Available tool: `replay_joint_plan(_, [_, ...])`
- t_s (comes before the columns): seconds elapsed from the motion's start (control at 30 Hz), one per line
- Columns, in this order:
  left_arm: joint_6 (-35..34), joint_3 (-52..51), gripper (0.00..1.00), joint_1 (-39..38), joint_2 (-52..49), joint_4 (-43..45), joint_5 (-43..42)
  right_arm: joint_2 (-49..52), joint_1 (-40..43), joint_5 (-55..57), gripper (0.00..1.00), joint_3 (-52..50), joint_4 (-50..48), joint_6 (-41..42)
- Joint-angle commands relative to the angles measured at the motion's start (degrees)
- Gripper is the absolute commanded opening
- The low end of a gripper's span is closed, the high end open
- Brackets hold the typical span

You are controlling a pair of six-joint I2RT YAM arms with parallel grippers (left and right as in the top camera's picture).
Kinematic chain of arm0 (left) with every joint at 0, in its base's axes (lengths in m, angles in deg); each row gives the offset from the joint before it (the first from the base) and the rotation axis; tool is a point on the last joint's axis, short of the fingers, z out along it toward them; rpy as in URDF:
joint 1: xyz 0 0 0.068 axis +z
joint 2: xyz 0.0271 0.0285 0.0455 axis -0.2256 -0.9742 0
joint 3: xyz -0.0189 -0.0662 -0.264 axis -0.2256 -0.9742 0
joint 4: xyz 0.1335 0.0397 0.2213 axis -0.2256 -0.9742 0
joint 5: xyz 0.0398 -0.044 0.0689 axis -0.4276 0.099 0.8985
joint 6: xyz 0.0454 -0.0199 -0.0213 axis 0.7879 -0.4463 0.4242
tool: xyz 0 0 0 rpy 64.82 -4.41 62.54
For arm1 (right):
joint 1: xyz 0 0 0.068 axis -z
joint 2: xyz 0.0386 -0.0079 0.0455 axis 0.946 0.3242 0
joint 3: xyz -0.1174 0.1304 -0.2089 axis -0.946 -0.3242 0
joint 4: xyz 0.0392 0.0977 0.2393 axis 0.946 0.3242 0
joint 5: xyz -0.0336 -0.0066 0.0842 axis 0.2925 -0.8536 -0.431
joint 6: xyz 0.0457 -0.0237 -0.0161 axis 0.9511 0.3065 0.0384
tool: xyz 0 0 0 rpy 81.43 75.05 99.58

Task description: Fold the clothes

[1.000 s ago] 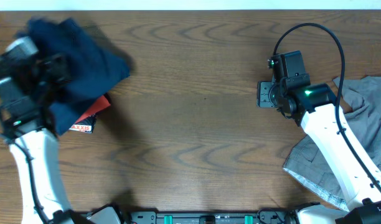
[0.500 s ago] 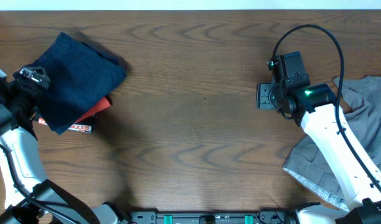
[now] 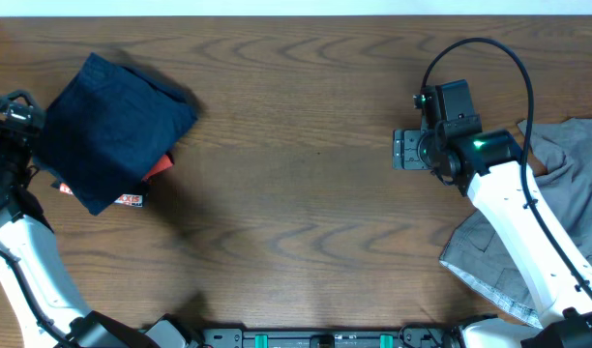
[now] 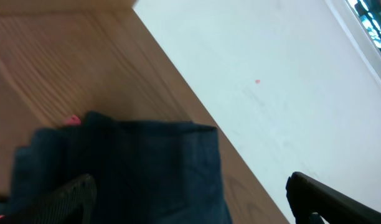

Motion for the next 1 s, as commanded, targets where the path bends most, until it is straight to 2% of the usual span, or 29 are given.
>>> replay_joint_plan(0.0, [0.9,1.2,0.98,-5.4,-0.9,0.0,-3.1,-0.4,0.3,-3.0,0.82,0.0,-1.3,-0.6])
replay_joint_plan(0.1, [7.6,1.2,0.98,-14.3,-2.4,-1.1,-3.0,0.1,0.3,-8.5,0.85,-0.1,-3.7,-0.6])
replay_joint_plan(0.23, [13.0,1.2,0.98,-27.6,-6.0,-7.1,1.9,0.1,0.3,-11.5,0.99,-0.1,-6.5,-0.6])
replay_joint_plan(0.37, [17.4,1.2,0.98,-39.4,-10.6,-16.2,7.1,0.1,1.4,-11.5,0.99,-0.1,-8.3,-0.6])
replay_joint_plan(0.5, [19.3,1.2,0.98,-47.1,-14.3,-27.6,15.4,0.1,4.0,-12.6,0.99,-0.1,-6.8,-0.6])
replay_joint_plan(0.6, [19.3,1.2,0.98,-50.0,-15.4,-38.1,19.7,0.1,5.9,-13.3,0.99,-0.1,-2.4,-0.6])
replay_joint_plan(0.8, [19.2,1.2,0.98,-50.6,-15.2,-57.6,19.9,0.1,7.3,-13.6,0.99,-0.1,9.8,0.9])
replay_joint_plan(0.97, [19.2,0.7,0.98,-51.0,-12.6,-62.9,19.9,-1.5,7.3,-13.6,0.99,-0.3,18.4,6.0])
